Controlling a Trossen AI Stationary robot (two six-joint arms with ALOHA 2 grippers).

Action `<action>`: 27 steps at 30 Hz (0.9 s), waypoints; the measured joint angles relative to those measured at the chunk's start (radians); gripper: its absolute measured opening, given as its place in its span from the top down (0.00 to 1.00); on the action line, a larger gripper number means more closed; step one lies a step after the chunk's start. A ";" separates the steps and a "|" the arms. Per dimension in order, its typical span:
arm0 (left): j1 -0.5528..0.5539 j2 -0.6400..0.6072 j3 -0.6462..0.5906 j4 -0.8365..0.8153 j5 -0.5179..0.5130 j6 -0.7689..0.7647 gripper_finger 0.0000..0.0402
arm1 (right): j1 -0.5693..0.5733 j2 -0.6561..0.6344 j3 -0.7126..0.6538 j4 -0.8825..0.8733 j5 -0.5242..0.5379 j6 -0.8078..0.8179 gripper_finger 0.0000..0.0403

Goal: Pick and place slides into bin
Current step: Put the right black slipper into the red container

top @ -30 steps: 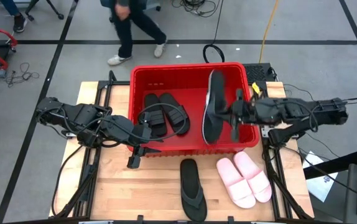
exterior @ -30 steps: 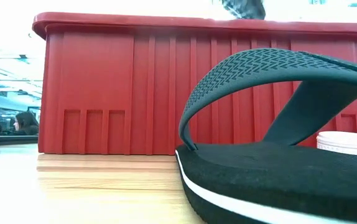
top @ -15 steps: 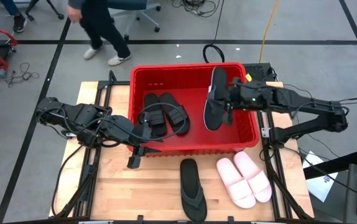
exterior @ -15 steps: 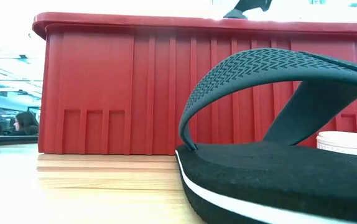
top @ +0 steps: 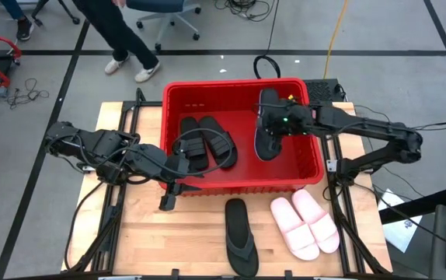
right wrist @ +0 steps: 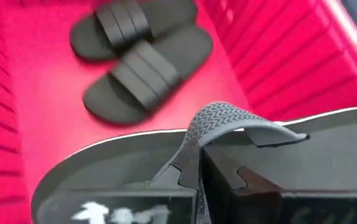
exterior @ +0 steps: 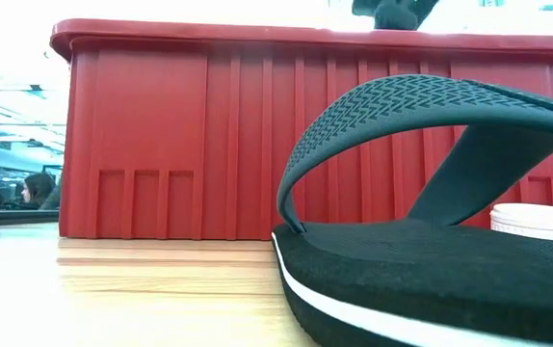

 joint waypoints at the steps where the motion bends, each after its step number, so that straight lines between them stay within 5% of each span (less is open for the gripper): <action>1: 0.000 0.000 0.000 0.000 0.000 0.000 0.61 | -0.007 0.014 0.000 -0.014 0.007 -0.008 1.00; 16: 0.000 0.000 0.000 0.000 0.000 -0.003 0.61 | -0.082 0.237 0.000 -0.045 0.013 -0.039 1.00; 27: 0.000 0.000 0.000 0.000 0.000 -0.014 0.61 | -0.082 0.273 -0.057 0.007 0.012 0.063 1.00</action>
